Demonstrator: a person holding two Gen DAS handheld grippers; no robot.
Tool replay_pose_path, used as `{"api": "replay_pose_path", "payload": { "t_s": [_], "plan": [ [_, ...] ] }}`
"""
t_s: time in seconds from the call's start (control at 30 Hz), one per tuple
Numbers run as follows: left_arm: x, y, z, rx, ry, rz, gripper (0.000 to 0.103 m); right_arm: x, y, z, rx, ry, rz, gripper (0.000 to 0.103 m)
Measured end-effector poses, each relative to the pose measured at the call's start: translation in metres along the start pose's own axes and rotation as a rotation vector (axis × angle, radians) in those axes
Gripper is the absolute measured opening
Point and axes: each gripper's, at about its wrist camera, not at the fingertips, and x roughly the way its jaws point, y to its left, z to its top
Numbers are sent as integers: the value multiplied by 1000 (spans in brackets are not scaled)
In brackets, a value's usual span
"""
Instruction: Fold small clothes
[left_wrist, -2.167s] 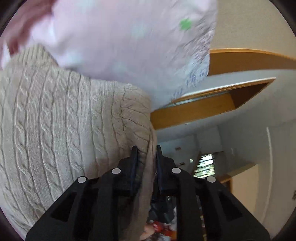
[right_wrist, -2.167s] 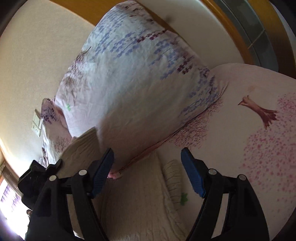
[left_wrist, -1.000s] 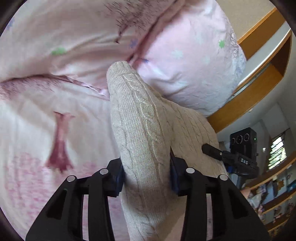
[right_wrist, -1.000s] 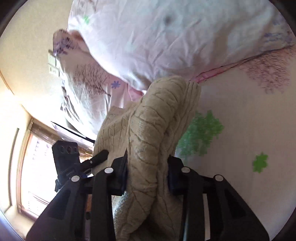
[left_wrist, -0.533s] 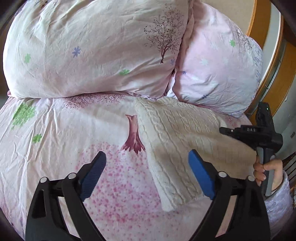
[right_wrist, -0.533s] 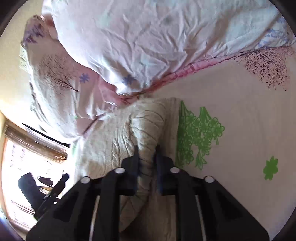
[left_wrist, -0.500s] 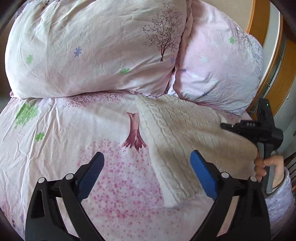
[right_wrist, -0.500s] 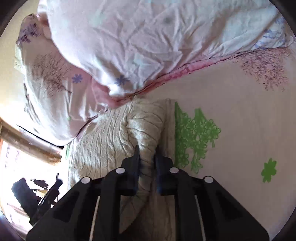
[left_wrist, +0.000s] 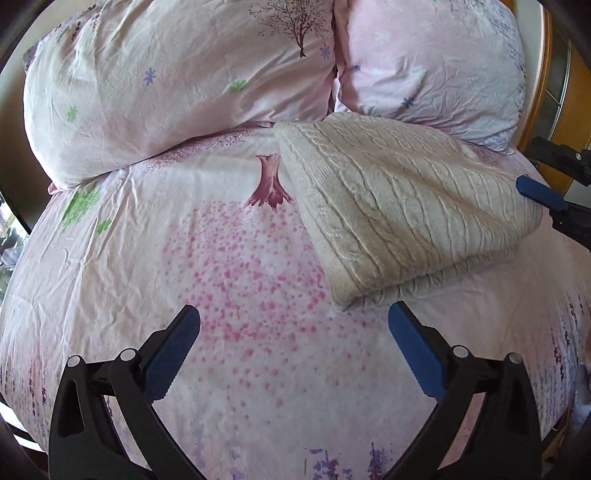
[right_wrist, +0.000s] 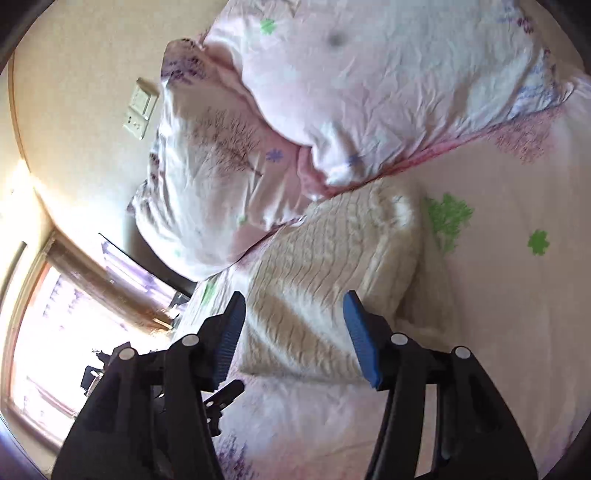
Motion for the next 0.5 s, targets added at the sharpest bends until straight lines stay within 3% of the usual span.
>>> {"api": "replay_pose_path", "payload": {
  "t_s": [0.07, 0.1, 0.17, 0.2, 0.23, 0.27, 0.3, 0.33, 0.4, 0.5],
  "plan": [
    [4, -3, -2, 1, 11, -8, 102, 27, -7, 5, 26, 32, -165, 54],
    [6, -3, -3, -3, 21, -12, 102, 35, -16, 6, 42, 51, -213, 42],
    [11, -3, -5, -17, 49, -12, 102, 34, -19, 7, 51, 40, -257, 27],
    [14, -3, -6, -23, 64, -11, 102, 29, -15, 6, 49, 36, -264, 28],
    [16, -3, -7, -29, 74, -14, 102, 21, -8, 2, 36, 23, -275, 32],
    [18, -2, -8, -40, 80, -23, 102, 12, 2, -5, 6, 6, -284, 59],
    [20, -2, -10, -54, 84, -33, 102, 5, 10, -12, -28, -18, -286, 94],
    [22, -1, -13, -68, 85, -35, 102, -4, 21, -23, -71, -54, -314, 101],
    [22, -5, -17, -64, 64, -15, 102, -12, 36, -45, -164, -89, -431, 101],
    [22, -11, -19, -52, 68, 16, 102, 3, 43, -68, -260, -47, -612, 101]
  ]
}}
